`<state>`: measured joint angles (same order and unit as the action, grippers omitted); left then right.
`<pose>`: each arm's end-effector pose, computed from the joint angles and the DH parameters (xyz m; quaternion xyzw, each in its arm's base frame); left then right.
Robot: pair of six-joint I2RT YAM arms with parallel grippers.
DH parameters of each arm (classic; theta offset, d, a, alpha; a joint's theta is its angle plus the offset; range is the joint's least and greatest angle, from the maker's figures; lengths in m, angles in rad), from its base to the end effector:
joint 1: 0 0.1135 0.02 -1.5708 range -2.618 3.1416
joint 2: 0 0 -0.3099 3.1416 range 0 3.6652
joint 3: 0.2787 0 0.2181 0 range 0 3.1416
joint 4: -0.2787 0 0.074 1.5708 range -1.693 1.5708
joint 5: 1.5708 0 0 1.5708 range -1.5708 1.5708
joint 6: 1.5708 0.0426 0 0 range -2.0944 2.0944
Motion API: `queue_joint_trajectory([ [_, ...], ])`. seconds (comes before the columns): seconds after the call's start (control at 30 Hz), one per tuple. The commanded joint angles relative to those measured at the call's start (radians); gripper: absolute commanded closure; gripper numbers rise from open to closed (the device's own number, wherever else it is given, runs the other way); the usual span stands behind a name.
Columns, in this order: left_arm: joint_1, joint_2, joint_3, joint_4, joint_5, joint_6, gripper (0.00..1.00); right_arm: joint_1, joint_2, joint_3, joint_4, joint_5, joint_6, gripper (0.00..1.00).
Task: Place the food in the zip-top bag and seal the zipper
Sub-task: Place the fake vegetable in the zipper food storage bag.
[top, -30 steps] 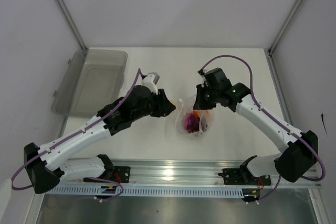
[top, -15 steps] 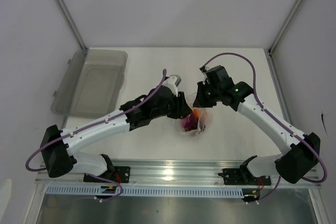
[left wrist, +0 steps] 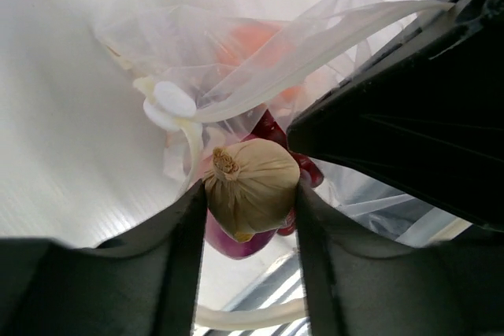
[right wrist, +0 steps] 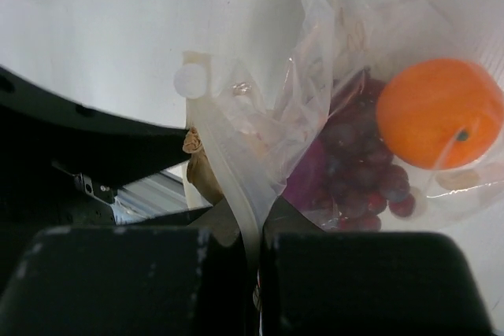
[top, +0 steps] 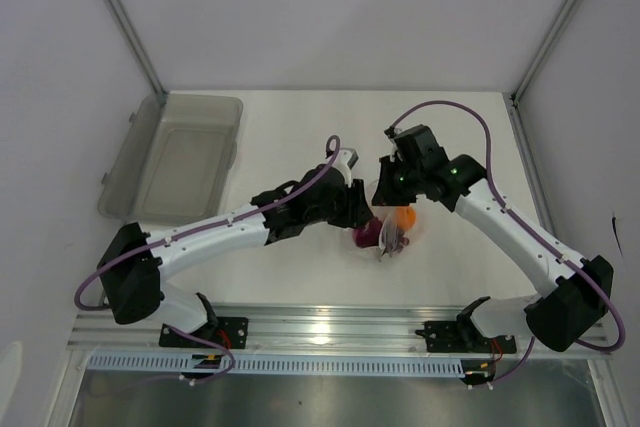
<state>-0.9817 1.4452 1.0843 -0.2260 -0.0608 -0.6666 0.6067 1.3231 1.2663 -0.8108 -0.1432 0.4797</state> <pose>0.1664 -0.2443 0.3385 0.1241 0.8723 -0.3283 0.3403 0.1870 0.1372 0.3733 -0.0840 0.9330 0.2350 0.2594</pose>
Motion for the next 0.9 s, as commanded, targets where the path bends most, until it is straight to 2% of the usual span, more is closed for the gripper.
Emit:
queue_joint_trajectory([
  [0.0,0.009,0.001,0.028,0.027,-0.033,0.033,0.43,-0.004,-0.041,0.061,0.025,-0.009,0.020,1.00],
  [0.07,0.011,-0.011,0.022,0.036,-0.031,0.044,0.34,-0.004,-0.044,0.056,0.024,-0.007,0.017,1.00],
  [0.1,0.011,-0.017,0.014,0.039,-0.033,0.050,0.22,-0.004,-0.044,0.054,0.024,-0.009,0.017,1.00],
  [0.2,0.009,-0.045,0.009,0.048,-0.033,0.065,0.06,-0.004,-0.045,0.051,0.027,-0.007,0.016,1.00],
  [0.3,0.009,-0.074,0.002,0.042,-0.036,0.088,0.00,-0.004,-0.048,0.048,0.030,-0.010,0.016,1.00],
  [0.87,0.002,-0.252,-0.061,-0.018,-0.066,0.134,0.01,-0.008,-0.071,0.036,0.036,-0.019,0.014,1.00],
])
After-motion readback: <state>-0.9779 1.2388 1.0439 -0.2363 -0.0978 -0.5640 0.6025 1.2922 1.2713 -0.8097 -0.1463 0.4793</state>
